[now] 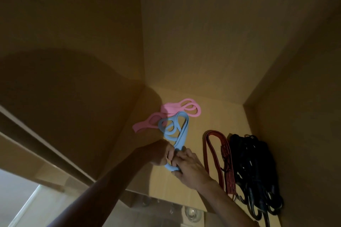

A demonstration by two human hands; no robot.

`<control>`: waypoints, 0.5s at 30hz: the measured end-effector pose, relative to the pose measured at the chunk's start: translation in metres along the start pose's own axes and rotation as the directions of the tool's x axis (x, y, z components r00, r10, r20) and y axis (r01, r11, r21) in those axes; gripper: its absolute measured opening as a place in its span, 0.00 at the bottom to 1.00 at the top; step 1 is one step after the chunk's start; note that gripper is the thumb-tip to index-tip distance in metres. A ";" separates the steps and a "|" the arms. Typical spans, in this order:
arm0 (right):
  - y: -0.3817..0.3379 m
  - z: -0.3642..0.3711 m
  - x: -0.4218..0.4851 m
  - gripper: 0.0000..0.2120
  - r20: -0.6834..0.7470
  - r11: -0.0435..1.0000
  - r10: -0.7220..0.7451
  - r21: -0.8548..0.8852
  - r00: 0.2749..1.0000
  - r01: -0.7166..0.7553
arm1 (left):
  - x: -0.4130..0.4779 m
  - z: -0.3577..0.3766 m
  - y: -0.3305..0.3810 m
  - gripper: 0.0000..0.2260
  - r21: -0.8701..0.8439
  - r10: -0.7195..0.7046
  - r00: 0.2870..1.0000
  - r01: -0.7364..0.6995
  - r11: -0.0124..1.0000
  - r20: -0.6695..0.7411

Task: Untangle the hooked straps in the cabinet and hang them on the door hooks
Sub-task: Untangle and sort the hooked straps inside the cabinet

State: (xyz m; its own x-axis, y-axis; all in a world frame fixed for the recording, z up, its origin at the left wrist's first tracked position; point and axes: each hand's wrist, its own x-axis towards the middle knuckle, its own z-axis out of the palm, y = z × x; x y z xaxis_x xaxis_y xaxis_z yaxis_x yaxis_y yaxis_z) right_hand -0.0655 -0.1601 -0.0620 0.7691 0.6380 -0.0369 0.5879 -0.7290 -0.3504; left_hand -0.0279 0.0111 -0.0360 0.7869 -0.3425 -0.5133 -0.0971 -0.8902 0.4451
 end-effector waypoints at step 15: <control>0.001 -0.126 0.033 0.11 -0.258 0.976 0.132 0.200 0.957 -0.081 | 0.006 -0.044 0.025 0.27 -0.078 0.251 0.652 -0.432 0.899 -0.716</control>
State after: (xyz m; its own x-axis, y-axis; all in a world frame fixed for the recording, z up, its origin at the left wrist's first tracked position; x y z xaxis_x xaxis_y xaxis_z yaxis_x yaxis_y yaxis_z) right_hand -0.0077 -0.1707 0.0541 0.8786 0.4501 0.1597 0.4615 -0.7141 -0.5264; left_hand 0.0016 -0.0003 0.0046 0.9247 -0.2314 0.3022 -0.3792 -0.6286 0.6790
